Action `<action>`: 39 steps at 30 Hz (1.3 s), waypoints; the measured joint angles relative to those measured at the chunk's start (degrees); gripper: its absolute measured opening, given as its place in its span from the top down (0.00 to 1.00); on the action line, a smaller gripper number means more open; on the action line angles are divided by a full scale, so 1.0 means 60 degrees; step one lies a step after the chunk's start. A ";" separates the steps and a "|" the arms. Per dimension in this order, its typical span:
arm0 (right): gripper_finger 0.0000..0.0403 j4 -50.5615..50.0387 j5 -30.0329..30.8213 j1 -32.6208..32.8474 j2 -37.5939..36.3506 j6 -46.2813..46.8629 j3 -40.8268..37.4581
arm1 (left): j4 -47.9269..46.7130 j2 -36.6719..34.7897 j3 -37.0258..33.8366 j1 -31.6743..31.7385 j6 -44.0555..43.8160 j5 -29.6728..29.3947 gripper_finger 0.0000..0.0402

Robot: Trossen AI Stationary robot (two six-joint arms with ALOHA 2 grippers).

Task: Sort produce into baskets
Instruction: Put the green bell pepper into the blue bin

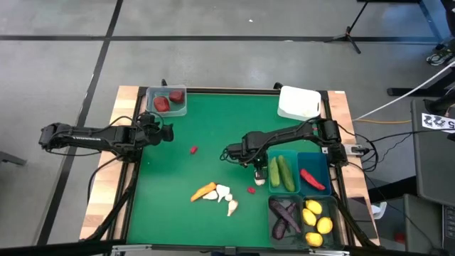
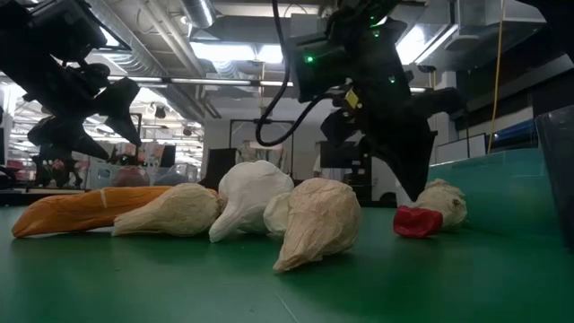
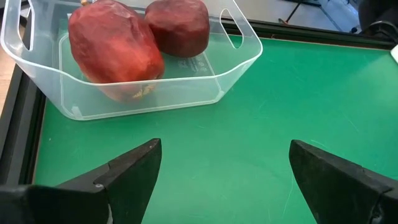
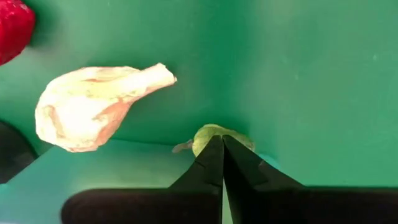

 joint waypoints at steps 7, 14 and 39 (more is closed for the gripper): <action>0.99 -0.0036 0.0000 -0.0002 -0.0015 0.0002 -0.0333 | 0.0000 0.0003 0.0000 -0.0001 0.0004 0.0000 0.14; 0.99 -0.0021 0.0000 -0.0002 -0.0015 0.0038 -0.0386 | 0.0004 0.0003 0.0000 -0.0001 -0.0007 0.0000 0.14; 0.99 -0.0854 0.0621 -0.0009 -0.0029 -0.0531 0.1485 | 0.0005 0.0003 0.0000 0.0002 -0.0245 0.0000 0.14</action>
